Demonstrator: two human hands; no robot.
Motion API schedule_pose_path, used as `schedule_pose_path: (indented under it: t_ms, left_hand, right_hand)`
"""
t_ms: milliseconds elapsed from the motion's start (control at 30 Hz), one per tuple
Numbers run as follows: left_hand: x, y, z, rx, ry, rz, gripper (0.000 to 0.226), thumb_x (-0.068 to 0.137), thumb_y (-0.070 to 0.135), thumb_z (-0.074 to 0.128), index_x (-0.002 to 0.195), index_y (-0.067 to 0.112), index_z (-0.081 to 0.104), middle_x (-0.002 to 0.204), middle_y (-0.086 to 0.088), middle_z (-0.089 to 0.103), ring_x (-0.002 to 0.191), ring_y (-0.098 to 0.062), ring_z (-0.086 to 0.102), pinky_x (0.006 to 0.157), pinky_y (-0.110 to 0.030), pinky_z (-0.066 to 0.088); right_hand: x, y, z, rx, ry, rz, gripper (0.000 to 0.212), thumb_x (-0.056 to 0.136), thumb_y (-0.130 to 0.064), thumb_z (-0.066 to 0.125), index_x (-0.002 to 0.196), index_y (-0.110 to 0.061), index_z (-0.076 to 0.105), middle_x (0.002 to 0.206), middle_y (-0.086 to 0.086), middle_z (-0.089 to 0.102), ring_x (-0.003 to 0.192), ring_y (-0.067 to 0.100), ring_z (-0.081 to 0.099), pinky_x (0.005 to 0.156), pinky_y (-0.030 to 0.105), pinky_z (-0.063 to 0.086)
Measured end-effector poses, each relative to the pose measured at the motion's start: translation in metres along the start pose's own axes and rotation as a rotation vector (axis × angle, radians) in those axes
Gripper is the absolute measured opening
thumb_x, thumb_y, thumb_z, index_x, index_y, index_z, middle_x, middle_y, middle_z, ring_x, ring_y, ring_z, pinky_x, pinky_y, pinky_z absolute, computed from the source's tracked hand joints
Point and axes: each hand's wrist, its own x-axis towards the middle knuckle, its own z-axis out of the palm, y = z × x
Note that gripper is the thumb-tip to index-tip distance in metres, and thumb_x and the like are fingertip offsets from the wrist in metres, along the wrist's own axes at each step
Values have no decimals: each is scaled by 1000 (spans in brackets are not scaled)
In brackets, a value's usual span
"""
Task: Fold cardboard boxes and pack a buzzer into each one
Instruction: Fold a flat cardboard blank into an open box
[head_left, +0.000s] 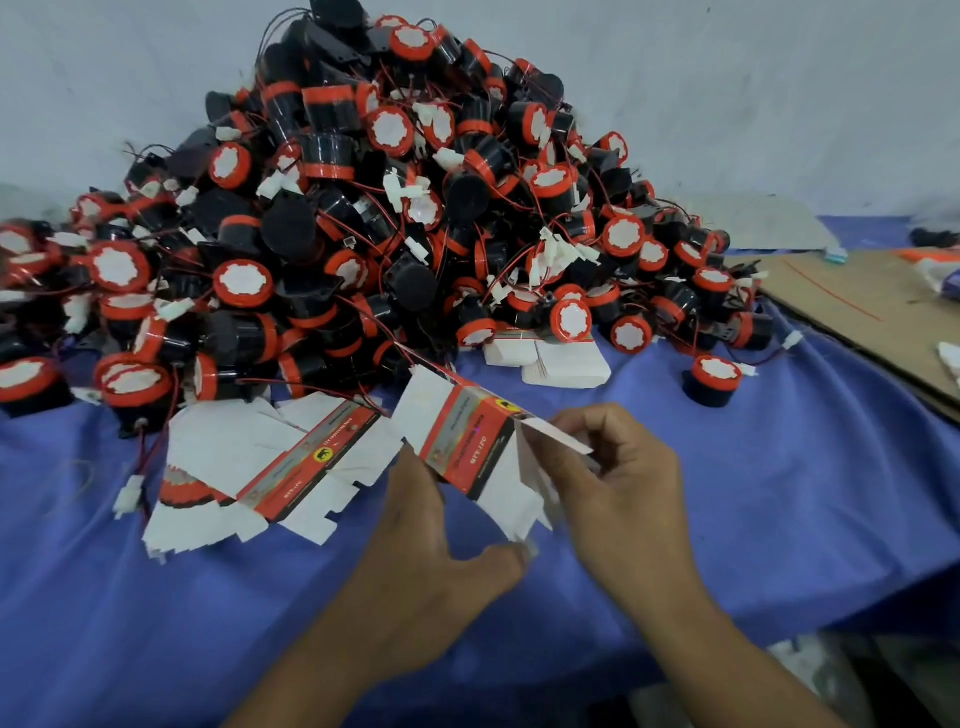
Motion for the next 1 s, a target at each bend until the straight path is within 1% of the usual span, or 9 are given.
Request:
schedule_pose_path:
  t_ms: [100,200,300,400,500,633,767,867,1000]
  left_hand:
    - [3,-1,2,-74,115,9,95,63,55,74,140,39,21,123,33,51,123,1,51,97,-26,45]
    - [6,2,-3,42,244,106,122,62,59,73,152,44,-8,150,33,23,144,2,25,113,-31,31]
    - [5,0,-13,292,190,270,119,68,60,74,154,44,-5,163,14,0,153,-14,5,115,-43,25]
    - [4,-2,-21,144,-6,188,111,67,74,73,152,54,4,161,28,-2,150,2,1,116,-45,24]
    - [4,-4,-24,63,-65,182,96,73,69,71,149,57,14,159,32,8,149,5,7,116,-47,28]
    - [6,-7,-28,-86,-163,91,92,72,63,73,146,60,18,157,36,7,147,9,6,118,-43,27]
    - [6,-4,-31,-269,-270,88,79,79,35,68,148,34,29,147,37,30,135,10,36,95,-18,47]
    - [2,-2,-21,-294,-286,143,70,86,17,70,144,23,32,147,27,35,131,-1,46,90,-20,50]
    - [1,2,-4,-251,-160,164,66,85,8,76,141,21,42,145,13,45,128,-8,52,88,-21,53]
  right_hand:
    - [-3,2,5,-30,-14,-3,13,83,-41,72,81,-29,66,79,-9,69,73,15,66,61,28,55]
    - [0,5,3,-145,-4,-78,19,86,-10,76,83,-24,63,81,-11,65,78,12,63,65,22,52]
    - [3,3,-3,-231,-2,-242,23,82,3,71,86,-17,61,89,-10,63,85,9,61,67,20,50]
    - [6,2,-8,-255,8,-372,11,83,-4,66,88,-13,62,89,-10,60,86,3,57,67,12,45]
    - [5,2,-9,-192,-45,-397,13,86,-3,69,89,-13,61,87,-9,58,81,6,56,69,12,44]
    - [-1,-1,-3,59,-87,-161,18,86,-17,71,90,-28,57,89,-7,59,82,20,61,66,39,53]
    - [-4,1,2,282,-199,173,49,73,-49,71,117,-36,54,110,-18,67,104,6,66,76,22,56]
    - [-9,9,11,435,-336,343,54,78,-33,70,128,-39,52,120,-10,69,111,12,67,87,31,54]
    - [-14,9,17,471,-397,339,74,62,-27,74,131,-40,49,109,2,74,101,24,73,86,48,60]
